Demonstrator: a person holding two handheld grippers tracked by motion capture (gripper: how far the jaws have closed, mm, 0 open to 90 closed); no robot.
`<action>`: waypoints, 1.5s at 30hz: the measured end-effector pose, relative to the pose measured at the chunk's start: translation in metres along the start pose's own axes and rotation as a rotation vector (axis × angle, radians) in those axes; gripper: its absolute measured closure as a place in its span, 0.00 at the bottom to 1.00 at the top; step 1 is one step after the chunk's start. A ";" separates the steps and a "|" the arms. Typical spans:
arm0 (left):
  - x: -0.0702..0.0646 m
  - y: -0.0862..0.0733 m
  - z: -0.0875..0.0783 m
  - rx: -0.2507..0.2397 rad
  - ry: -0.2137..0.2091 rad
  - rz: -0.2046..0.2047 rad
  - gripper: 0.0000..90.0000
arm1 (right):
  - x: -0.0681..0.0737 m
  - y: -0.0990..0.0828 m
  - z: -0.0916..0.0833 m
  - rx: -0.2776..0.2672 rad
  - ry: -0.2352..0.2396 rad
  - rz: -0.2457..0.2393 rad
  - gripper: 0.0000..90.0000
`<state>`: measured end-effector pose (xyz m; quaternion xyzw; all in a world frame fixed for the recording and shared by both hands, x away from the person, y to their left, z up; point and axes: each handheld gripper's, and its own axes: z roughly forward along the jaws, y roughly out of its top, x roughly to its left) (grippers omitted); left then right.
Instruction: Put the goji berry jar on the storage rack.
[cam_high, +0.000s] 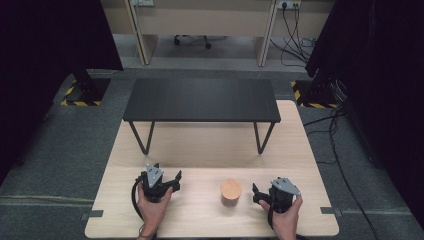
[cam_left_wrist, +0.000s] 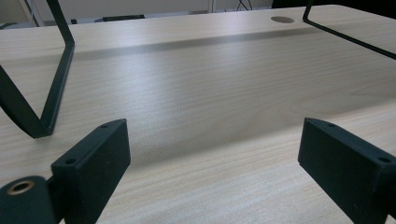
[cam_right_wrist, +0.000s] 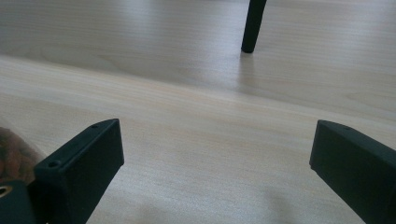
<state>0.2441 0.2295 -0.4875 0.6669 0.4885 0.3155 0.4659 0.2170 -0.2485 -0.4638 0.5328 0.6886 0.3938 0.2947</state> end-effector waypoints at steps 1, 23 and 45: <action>0.000 0.000 0.000 0.000 0.000 0.000 0.09 | 0.000 0.000 0.000 0.001 0.003 0.000 0.03; 0.001 -0.001 -0.001 -0.003 0.000 -0.004 0.09 | -0.054 0.000 -0.005 0.032 0.409 -0.234 0.04; 0.001 -0.001 -0.001 -0.003 -0.001 -0.002 0.10 | -0.045 0.021 0.033 0.035 0.646 -0.349 0.07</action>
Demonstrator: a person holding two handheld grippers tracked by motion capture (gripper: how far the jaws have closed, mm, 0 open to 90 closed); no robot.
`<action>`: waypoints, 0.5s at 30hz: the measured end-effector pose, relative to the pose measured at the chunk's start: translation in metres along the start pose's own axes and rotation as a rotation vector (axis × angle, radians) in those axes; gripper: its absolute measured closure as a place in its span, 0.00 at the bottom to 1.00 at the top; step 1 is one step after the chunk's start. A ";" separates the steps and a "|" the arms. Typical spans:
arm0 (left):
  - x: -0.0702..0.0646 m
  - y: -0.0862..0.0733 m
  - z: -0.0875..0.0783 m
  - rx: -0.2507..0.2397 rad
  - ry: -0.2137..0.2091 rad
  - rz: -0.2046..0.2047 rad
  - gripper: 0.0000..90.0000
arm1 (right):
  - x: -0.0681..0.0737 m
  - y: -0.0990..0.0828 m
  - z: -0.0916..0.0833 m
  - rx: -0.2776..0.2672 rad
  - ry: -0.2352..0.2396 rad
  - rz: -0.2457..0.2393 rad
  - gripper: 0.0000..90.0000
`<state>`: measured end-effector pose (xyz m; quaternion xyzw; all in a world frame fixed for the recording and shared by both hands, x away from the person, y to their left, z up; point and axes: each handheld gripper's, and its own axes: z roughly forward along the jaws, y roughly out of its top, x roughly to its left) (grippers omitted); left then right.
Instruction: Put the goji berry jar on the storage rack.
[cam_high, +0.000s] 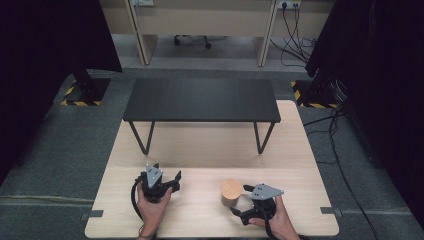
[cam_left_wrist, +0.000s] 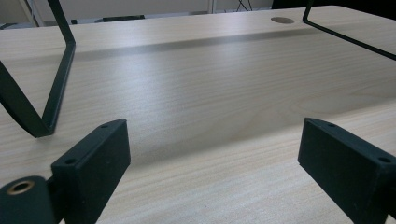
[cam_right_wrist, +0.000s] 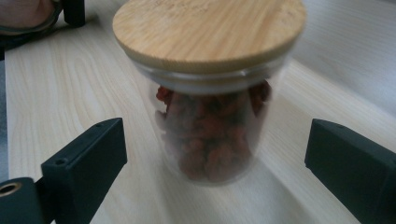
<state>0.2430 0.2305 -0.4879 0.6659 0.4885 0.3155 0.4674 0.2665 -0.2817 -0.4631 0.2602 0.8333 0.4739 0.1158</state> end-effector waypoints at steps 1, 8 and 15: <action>0.000 0.000 0.000 0.000 0.000 0.000 0.09 | 0.000 0.001 0.003 -0.004 0.001 -0.008 0.07; 0.000 0.000 0.000 0.001 -0.002 0.001 0.09 | 0.002 0.009 0.015 -0.002 0.010 -0.038 0.12; 0.001 0.000 0.000 0.000 -0.003 0.000 0.09 | 0.007 0.012 0.019 0.008 -0.018 -0.052 0.29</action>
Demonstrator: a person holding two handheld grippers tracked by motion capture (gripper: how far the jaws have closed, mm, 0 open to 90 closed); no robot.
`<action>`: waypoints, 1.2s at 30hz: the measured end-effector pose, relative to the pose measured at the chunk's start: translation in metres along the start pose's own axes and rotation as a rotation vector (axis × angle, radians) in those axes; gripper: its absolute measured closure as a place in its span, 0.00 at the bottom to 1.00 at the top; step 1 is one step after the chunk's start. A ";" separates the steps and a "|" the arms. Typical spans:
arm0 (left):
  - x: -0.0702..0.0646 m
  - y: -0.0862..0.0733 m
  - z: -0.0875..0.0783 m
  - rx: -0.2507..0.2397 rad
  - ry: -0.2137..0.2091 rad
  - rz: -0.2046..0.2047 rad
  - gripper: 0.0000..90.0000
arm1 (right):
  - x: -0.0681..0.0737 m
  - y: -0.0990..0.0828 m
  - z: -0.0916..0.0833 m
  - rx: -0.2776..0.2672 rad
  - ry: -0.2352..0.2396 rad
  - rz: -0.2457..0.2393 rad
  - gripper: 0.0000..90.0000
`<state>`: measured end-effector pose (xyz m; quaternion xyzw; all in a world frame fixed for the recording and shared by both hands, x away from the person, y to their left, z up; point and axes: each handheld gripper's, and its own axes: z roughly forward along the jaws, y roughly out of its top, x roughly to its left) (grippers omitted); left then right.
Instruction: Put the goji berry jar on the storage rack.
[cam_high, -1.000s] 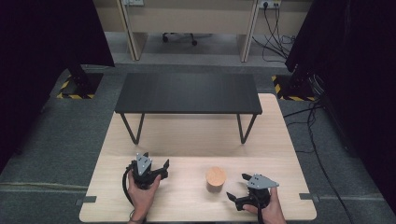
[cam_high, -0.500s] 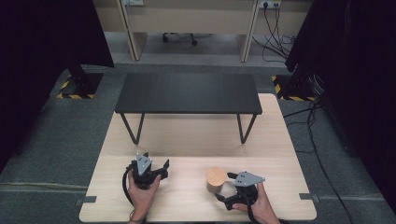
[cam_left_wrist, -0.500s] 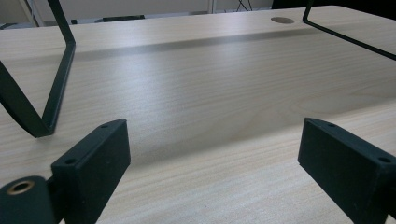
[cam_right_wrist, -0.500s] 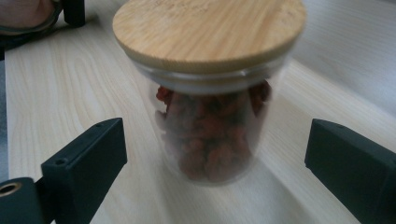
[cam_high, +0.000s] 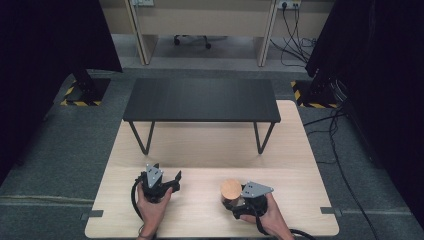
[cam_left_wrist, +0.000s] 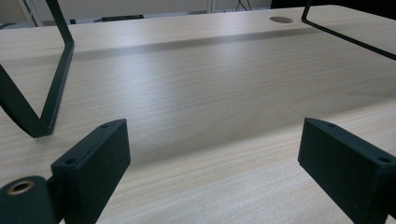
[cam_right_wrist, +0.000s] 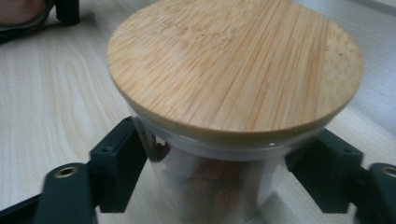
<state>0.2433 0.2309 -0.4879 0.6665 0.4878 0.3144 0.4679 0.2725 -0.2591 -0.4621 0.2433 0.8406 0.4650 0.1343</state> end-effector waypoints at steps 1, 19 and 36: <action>0.000 0.000 0.000 0.000 0.000 0.000 0.09 | 0.000 0.000 0.000 0.000 0.001 -0.003 0.29; 0.000 0.000 0.000 -0.002 0.001 0.001 0.09 | 0.012 -0.003 -0.001 -0.062 -0.047 0.080 0.29; 0.000 0.000 0.000 -0.002 0.000 0.001 0.09 | 0.080 0.027 0.011 -0.099 -0.339 0.194 0.29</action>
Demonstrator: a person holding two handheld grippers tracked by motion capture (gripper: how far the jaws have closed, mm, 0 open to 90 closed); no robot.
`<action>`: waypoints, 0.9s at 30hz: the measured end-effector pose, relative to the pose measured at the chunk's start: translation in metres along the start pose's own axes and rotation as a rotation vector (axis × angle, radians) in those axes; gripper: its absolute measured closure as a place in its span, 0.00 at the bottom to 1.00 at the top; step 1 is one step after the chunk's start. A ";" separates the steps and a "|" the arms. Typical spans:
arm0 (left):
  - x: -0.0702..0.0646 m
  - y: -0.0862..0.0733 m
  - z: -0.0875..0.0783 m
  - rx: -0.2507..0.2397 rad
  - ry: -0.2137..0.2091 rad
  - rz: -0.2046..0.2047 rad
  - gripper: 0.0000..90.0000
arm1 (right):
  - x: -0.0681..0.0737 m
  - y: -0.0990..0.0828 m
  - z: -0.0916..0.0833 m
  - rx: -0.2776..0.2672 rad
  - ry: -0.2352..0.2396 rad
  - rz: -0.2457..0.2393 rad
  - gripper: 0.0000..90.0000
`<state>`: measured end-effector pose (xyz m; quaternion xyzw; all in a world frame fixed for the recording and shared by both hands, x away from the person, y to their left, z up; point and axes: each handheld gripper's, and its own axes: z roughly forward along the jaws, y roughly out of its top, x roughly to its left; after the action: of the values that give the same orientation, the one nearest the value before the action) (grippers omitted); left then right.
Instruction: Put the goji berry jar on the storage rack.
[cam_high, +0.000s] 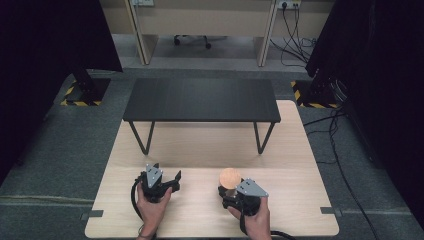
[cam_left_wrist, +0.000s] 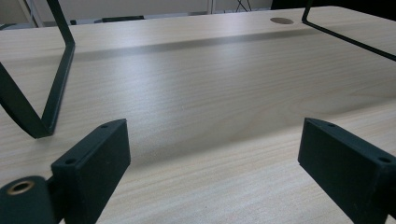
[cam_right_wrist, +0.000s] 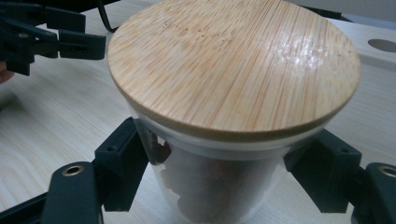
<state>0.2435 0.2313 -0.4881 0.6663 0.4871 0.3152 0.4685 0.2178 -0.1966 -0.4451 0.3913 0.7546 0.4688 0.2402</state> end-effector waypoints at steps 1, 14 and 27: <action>0.000 0.000 0.000 0.000 0.000 0.000 0.09 | 0.002 0.002 0.000 0.000 -0.011 0.003 0.29; 0.001 0.000 0.000 0.001 0.002 -0.004 0.09 | 0.020 0.036 0.002 -0.048 -0.122 0.088 0.29; 0.001 0.000 0.000 0.000 0.002 -0.004 0.09 | 0.022 0.073 0.010 -0.070 -0.127 0.061 0.29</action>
<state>0.2436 0.2324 -0.4881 0.6649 0.4890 0.3151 0.4685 0.2391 -0.1544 -0.3839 0.4346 0.7087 0.4761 0.2867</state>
